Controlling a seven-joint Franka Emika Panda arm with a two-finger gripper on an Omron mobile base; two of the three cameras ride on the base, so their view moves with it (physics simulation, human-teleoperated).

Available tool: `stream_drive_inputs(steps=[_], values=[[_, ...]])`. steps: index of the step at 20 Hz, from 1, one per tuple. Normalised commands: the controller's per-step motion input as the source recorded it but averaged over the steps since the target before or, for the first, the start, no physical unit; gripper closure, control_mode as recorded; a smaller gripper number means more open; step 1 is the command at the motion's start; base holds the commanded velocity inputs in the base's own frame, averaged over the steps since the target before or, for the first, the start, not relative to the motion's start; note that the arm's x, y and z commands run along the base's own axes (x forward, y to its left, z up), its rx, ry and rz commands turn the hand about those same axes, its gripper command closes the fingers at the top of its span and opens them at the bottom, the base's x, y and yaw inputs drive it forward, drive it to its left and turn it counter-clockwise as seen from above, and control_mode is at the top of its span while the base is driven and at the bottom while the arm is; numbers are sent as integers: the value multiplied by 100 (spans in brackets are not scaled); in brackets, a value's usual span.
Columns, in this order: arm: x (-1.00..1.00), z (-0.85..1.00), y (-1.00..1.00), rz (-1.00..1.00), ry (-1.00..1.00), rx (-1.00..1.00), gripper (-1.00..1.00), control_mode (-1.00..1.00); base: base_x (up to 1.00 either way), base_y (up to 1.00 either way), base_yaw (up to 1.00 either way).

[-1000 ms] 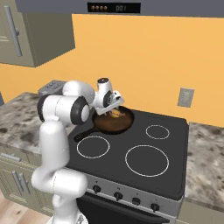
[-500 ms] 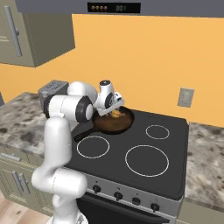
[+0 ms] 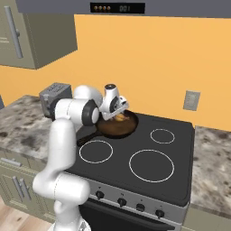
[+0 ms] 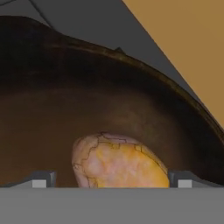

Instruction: Take the chicken drumsticks from the pan and place one on each plate on the dining counter.

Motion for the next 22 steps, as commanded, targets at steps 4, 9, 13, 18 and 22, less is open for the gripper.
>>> stream_drive_inputs(steps=[4, 9, 13, 18, 22], values=[[0, -24, -2, 2, 0, 0, -100, -100, 0, 0, 0], [-1, -21, -8, 1, 0, 0, -100, -100, 0, 0, 0], [-1, -25, -4, 0, 1, 0, 100, -100, 0, 0, 0], [0, -16, -3, 0, 2, 0, 100, -100, 0, 0, 0], [-14, 41, 1, 0, 7, 11, 100, -100, 0, 0, 0]])
